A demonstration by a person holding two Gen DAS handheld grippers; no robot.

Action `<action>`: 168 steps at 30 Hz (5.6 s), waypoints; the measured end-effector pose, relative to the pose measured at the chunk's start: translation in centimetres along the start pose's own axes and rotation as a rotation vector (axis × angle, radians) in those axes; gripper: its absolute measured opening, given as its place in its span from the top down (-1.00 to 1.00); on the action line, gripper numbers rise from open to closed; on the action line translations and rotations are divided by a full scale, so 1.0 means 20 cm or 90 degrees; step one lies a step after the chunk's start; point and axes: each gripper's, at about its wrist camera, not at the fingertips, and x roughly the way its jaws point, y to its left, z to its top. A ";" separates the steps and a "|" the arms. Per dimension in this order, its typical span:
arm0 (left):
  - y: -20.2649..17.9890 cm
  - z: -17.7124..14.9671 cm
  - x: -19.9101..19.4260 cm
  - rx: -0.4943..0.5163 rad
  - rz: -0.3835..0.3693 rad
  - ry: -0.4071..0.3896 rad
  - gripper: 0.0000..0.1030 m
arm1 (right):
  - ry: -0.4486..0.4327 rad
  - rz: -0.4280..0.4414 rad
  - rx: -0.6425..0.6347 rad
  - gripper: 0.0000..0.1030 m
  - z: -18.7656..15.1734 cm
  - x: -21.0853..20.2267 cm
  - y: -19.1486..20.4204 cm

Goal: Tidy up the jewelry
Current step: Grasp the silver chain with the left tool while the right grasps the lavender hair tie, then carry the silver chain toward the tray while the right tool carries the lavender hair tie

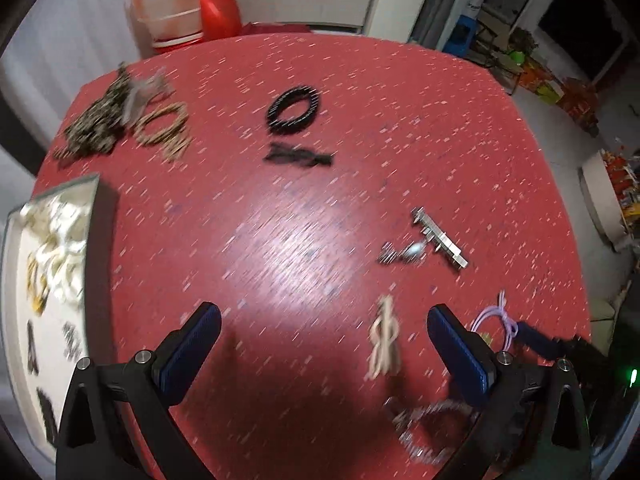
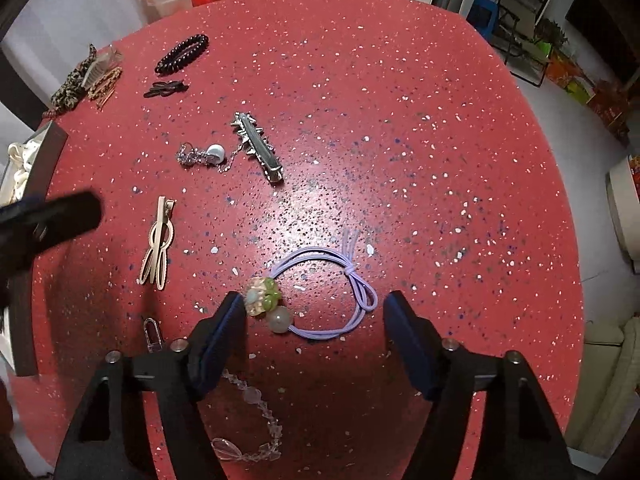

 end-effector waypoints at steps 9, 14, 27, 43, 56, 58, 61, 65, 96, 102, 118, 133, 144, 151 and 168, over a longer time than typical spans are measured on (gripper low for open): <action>-0.18 0.10 0.17 0.076 -0.013 0.009 -0.86 | -0.010 0.002 0.007 -0.21 0.00 -0.04 -0.06; -0.22 0.12 0.23 0.098 0.000 0.014 -0.44 | -0.012 0.004 0.006 -0.17 0.00 -0.04 -0.09; -0.29 0.13 0.21 0.120 0.000 -0.001 0.69 | -0.015 0.001 0.009 0.01 0.01 -0.05 -0.08; -0.13 0.10 0.06 0.070 -0.047 -0.016 0.85 | -0.009 0.072 0.070 0.72 0.02 -0.12 -0.19; -0.09 -0.03 -0.20 0.066 -0.058 -0.026 0.85 | -0.004 0.117 0.103 0.72 0.04 -0.25 -0.24; -0.07 -0.06 -0.23 0.061 -0.058 -0.026 0.85 | 0.000 0.124 0.107 0.72 0.04 -0.27 -0.24; -0.04 -0.12 -0.30 0.055 -0.055 -0.025 0.85 | 0.003 0.128 0.109 0.72 0.03 -0.30 -0.24; 0.02 -0.18 -0.39 0.044 -0.055 -0.026 0.85 | 0.002 0.128 0.104 0.72 0.02 -0.35 -0.22; 0.74 -0.58 -0.90 -0.122 0.003 -0.073 0.85 | -0.004 0.183 -0.027 0.72 0.04 -0.68 0.50; 0.90 -0.63 -0.91 -0.156 0.017 -0.077 0.85 | 0.000 0.199 -0.067 0.72 0.04 -0.71 0.68; 1.11 -0.70 -0.83 -0.198 0.037 -0.060 0.85 | 0.016 0.234 -0.142 0.72 0.05 -0.70 1.05; 1.27 -0.58 -0.75 -0.220 0.050 -0.072 0.85 | 0.027 0.277 -0.165 0.72 0.24 -0.59 1.25; 1.32 -0.52 -0.51 -0.222 0.052 -0.035 0.85 | 0.094 0.300 -0.149 0.72 0.31 -0.32 1.39; 1.35 -0.51 -0.39 -0.221 0.065 -0.018 0.85 | 0.117 0.305 -0.124 0.72 0.36 -0.16 1.46; 1.37 -0.56 -0.25 -0.225 0.089 0.000 0.85 | 0.121 0.251 -0.159 0.72 0.38 0.09 1.62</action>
